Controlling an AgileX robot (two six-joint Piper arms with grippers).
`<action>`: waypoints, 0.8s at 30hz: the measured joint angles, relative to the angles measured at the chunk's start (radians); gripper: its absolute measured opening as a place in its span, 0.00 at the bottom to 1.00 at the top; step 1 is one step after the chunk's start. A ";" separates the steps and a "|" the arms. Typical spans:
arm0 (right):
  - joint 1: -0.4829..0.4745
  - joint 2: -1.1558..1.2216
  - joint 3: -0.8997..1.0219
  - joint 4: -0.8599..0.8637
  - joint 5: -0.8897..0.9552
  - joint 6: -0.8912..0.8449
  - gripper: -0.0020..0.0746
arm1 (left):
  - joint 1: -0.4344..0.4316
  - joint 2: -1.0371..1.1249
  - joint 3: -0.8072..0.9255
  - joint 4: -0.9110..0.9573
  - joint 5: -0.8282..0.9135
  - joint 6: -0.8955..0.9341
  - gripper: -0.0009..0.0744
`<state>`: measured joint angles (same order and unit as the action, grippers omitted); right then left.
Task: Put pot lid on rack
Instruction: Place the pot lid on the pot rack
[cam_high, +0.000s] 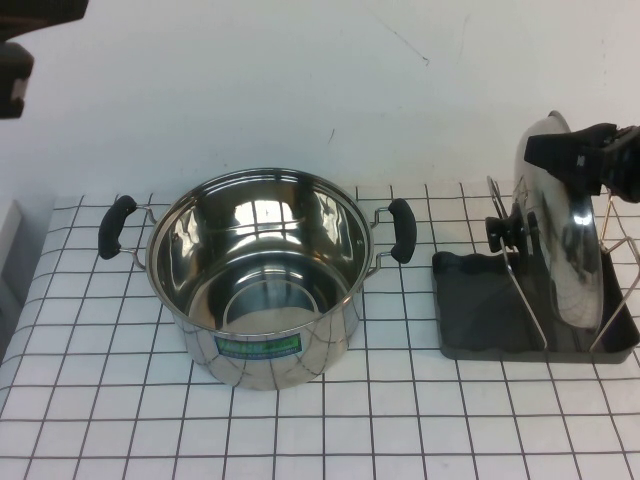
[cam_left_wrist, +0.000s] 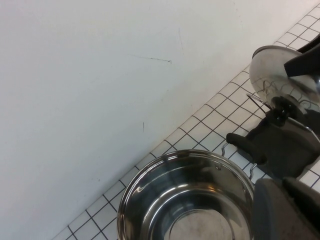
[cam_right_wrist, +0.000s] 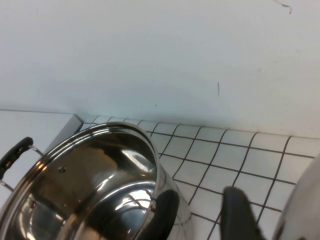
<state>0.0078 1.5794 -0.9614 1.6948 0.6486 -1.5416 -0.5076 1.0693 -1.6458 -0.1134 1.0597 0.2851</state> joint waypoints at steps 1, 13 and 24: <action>0.000 0.000 0.000 0.000 0.000 -0.002 0.45 | 0.000 0.000 0.000 0.000 0.000 0.000 0.01; 0.000 0.000 -0.002 0.000 -0.040 -0.087 0.68 | 0.000 0.000 0.000 -0.001 0.026 0.002 0.01; 0.000 0.001 -0.002 -0.004 -0.046 -0.109 0.88 | 0.000 0.000 0.000 -0.001 0.042 0.002 0.01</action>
<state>0.0078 1.5807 -0.9637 1.6907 0.6023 -1.6510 -0.5076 1.0693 -1.6458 -0.1140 1.1016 0.2868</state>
